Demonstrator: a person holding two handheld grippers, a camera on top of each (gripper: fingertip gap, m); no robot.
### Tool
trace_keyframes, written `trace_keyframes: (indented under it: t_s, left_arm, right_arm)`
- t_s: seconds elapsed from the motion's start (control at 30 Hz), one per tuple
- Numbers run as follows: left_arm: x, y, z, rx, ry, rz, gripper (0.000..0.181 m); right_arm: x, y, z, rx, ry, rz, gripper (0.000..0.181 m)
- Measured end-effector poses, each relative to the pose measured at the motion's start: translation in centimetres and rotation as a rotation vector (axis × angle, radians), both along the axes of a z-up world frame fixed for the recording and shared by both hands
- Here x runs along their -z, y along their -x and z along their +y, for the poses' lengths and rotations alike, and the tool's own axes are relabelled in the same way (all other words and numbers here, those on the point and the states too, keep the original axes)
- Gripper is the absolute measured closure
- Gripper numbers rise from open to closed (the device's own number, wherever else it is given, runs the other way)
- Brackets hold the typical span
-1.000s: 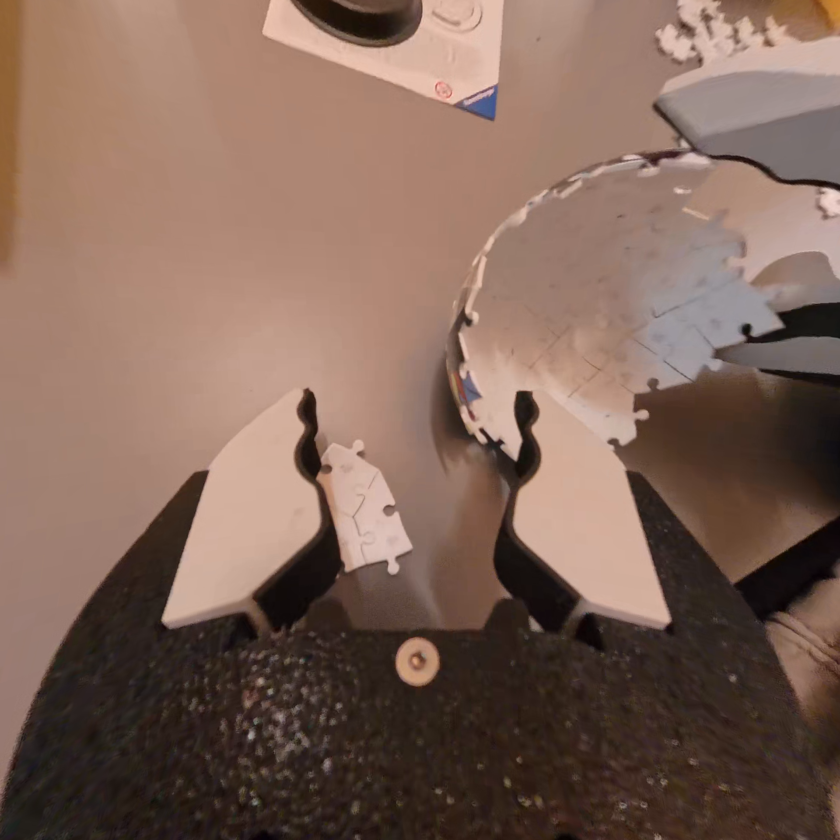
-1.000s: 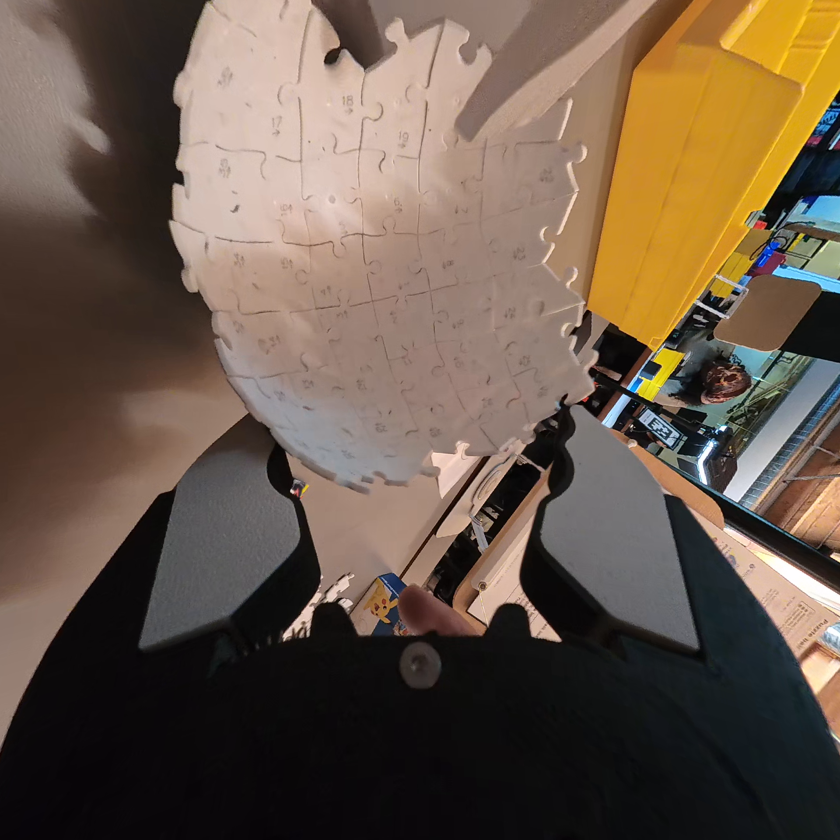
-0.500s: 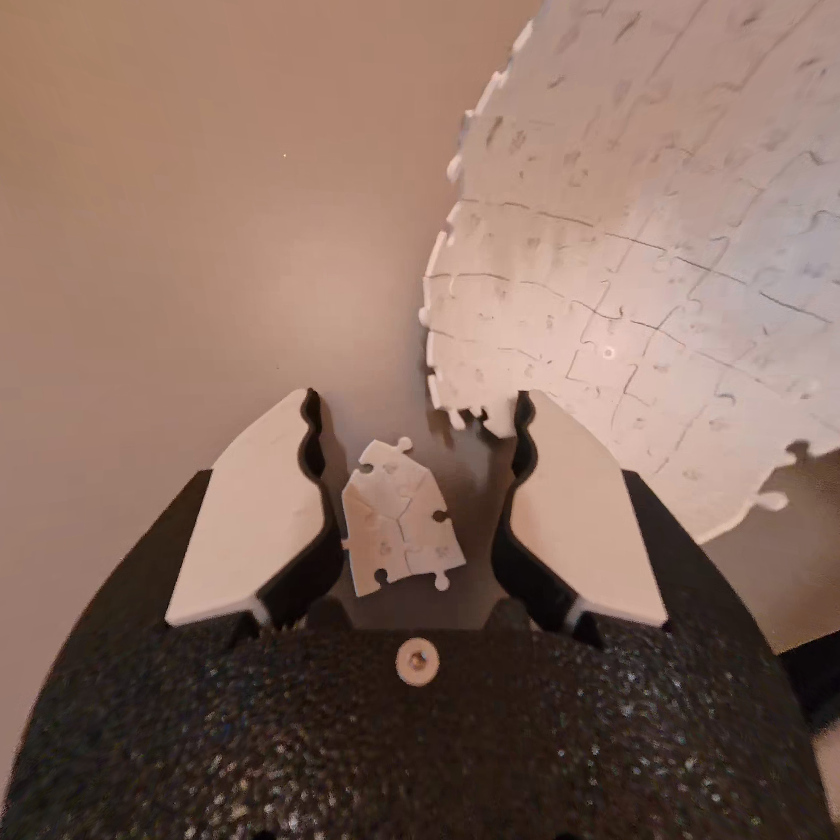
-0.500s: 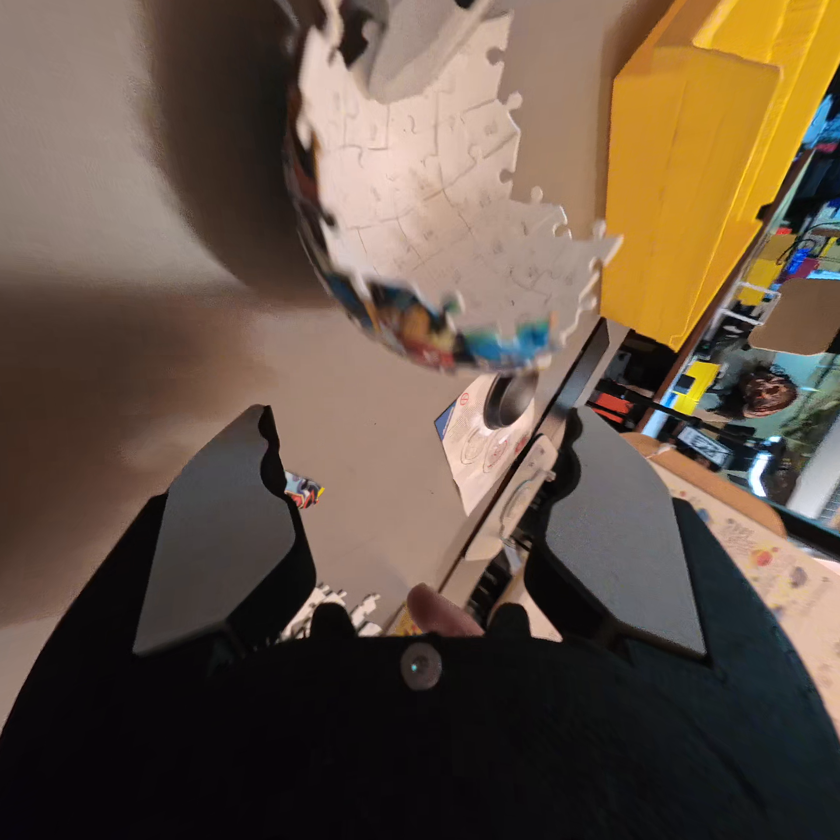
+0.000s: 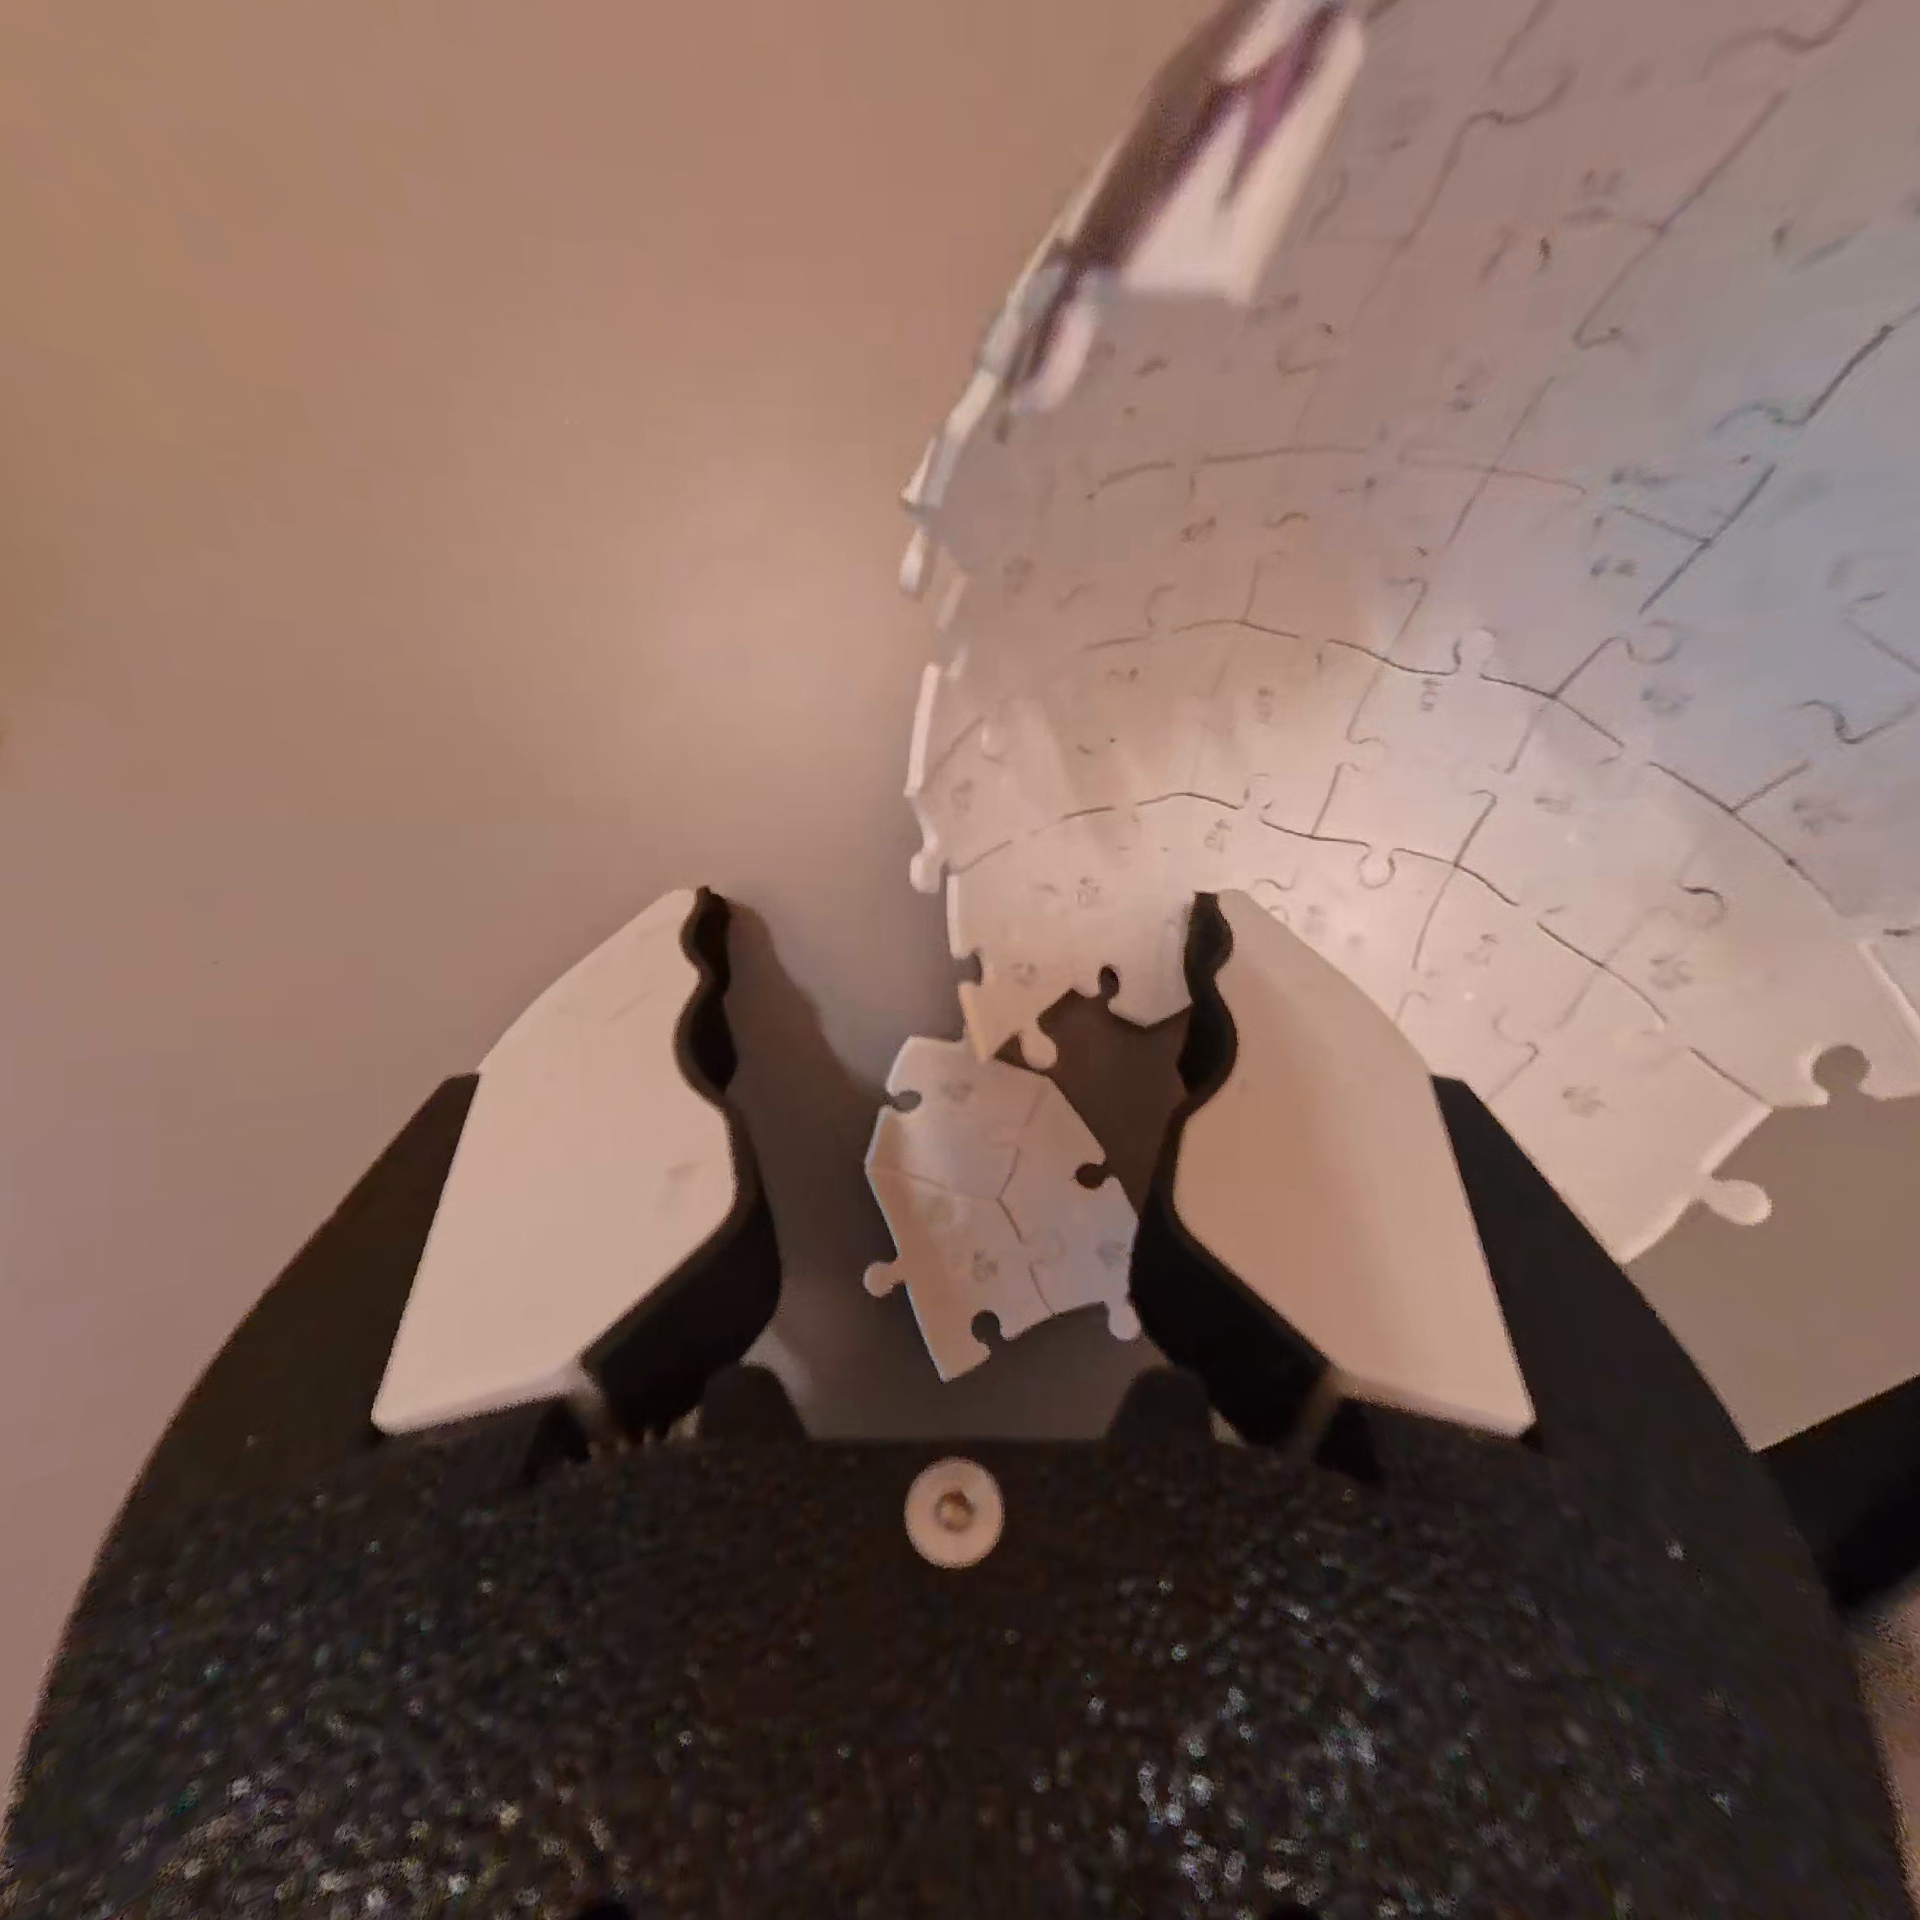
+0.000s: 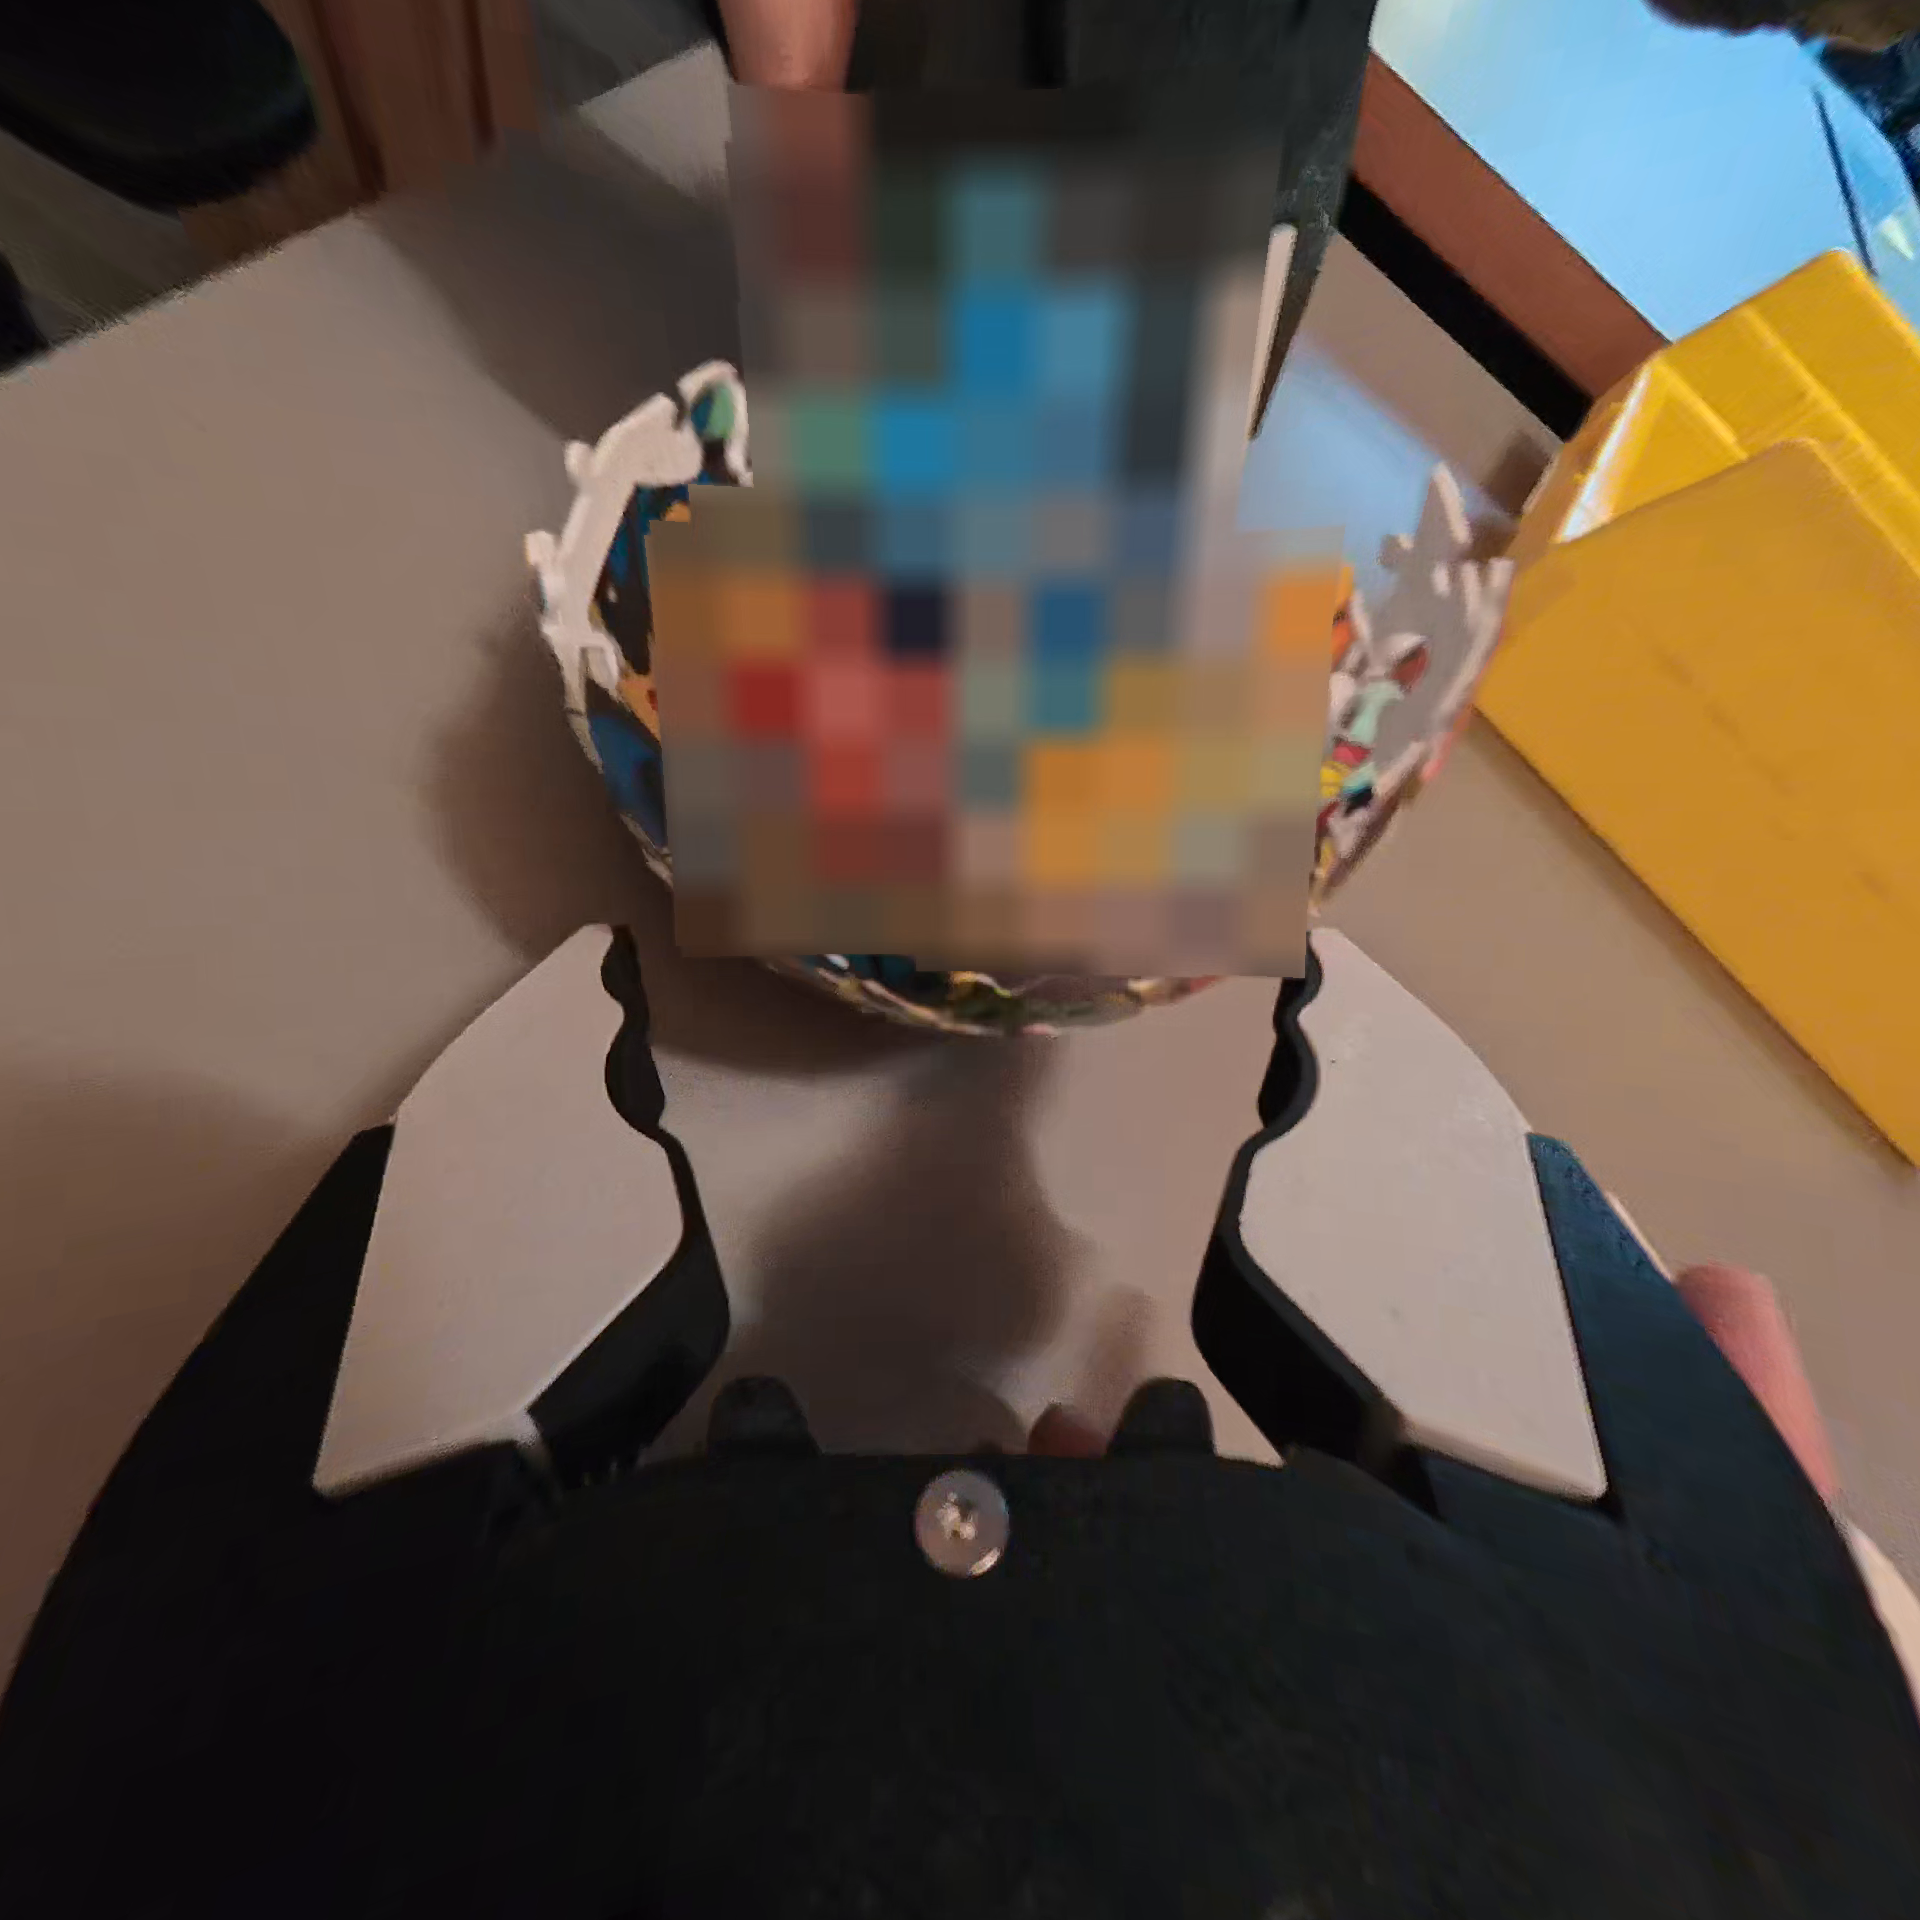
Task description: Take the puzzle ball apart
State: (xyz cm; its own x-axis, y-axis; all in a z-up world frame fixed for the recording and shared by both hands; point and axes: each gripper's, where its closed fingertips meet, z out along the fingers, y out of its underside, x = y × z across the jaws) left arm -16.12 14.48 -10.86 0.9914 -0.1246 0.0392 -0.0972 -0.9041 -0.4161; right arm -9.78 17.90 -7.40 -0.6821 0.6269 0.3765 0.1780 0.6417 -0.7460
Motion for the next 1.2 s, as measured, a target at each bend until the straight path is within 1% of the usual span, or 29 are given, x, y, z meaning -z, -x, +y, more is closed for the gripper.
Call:
trace_keyframes:
  t_s: [0.07, 0.13, 0.2, 0.27, 0.5, 0.73, 0.93, 1.2]
  left_arm:
    - [0.0, 0.2, 0.2, 0.017, -0.005, 0.003, 0.096]
    - [0.0, 0.3, 0.3, 0.031, -0.005, 0.005, 0.095]
    - [0.1, 0.4, 0.5, 0.043, -0.017, 0.005, 0.093]
    - [0.1, 0.6, 0.8, 0.049, -0.037, 0.006, 0.091]
    - [0.2, 1.0, 1.4, 0.047, -0.091, -0.001, 0.084]
    - [0.2, 1.3, 1.4, 0.070, -0.080, 0.002, 0.084]
    - [0.2, 1.5, 1.4, 0.077, -0.062, 0.004, 0.087]
    - [0.2, 1.6, 1.6, 0.083, -0.045, -0.007, 0.085]
  right_arm:
    - [0.2, 0.8, -0.5, -0.025, 0.041, 0.021, 0.062]
    - [-0.2, 1.5, -0.7, -0.037, 0.067, 0.062, 0.061]
    - [-0.8, 2.2, -0.7, -0.032, 0.061, 0.132, 0.046]
    - [-0.9, 2.3, -0.7, -0.032, 0.049, 0.155, 0.044]
    - [-2.6, 1.8, -1.4, -0.050, 0.005, 0.399, 0.057]
    - [-3.5, 1.6, -2.2, -0.078, -0.052, 0.577, 0.061]
    - [-3.7, 1.4, -2.4, -0.087, -0.095, 0.633, 0.063]
    - [-3.6, 0.8, -3.0, -0.128, -0.245, 0.710, 0.065]
